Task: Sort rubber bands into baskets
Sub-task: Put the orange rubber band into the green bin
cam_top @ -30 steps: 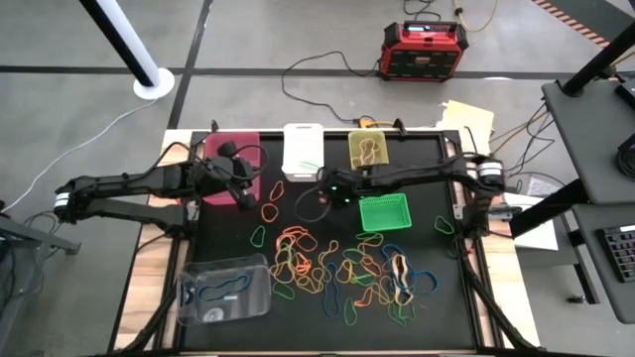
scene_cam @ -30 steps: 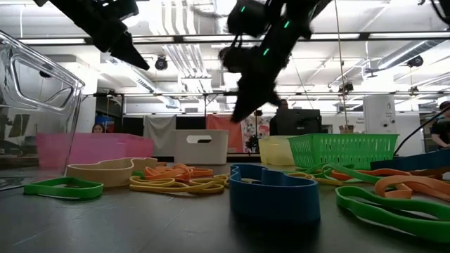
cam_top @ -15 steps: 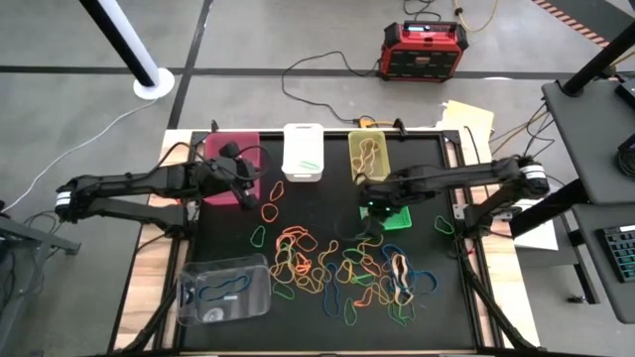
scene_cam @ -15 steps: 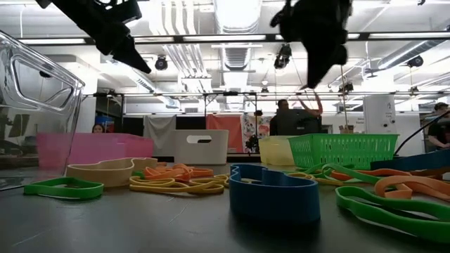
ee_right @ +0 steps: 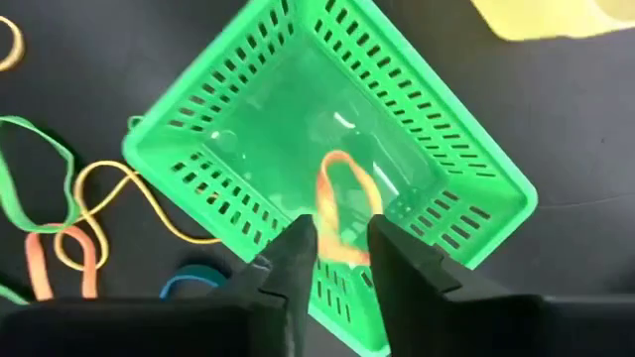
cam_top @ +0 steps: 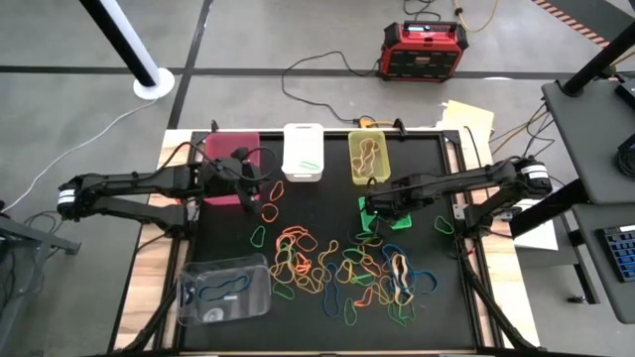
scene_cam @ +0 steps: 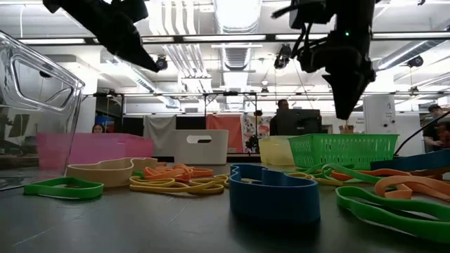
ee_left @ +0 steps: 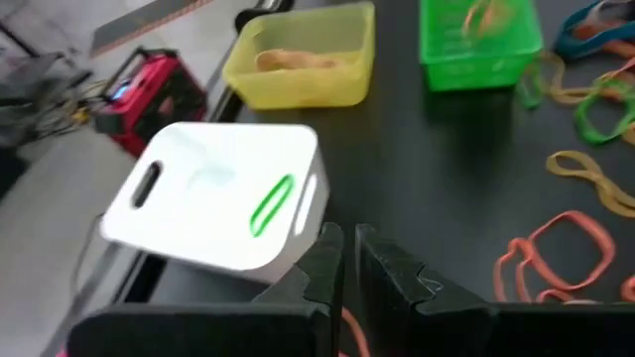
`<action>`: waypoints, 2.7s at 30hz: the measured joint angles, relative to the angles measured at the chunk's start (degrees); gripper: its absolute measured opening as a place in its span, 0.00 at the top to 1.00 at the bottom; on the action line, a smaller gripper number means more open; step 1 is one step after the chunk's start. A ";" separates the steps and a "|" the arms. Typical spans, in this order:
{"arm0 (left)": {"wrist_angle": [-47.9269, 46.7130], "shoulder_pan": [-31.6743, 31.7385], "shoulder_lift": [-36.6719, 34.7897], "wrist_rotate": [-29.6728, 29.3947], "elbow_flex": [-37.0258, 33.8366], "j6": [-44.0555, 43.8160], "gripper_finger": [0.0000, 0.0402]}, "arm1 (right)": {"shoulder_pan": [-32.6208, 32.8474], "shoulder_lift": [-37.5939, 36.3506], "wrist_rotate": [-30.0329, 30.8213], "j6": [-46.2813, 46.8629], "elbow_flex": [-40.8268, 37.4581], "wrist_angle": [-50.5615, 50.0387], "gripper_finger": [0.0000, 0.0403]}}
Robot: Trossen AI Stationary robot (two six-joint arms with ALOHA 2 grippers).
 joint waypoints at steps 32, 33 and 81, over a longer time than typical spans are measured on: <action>6.78 -7.02 18.35 10.31 0.47 -10.73 0.96 | 3.89 -4.02 7.21 -30.84 -8.84 50.27 0.48; 6.76 -7.02 19.49 10.29 0.87 -11.07 0.96 | 4.31 -4.74 7.13 -31.30 -9.83 52.04 0.48; 4.51 -7.41 48.74 11.91 9.96 -6.71 0.91 | 7.02 -12.97 7.32 -28.44 -21.51 67.78 0.48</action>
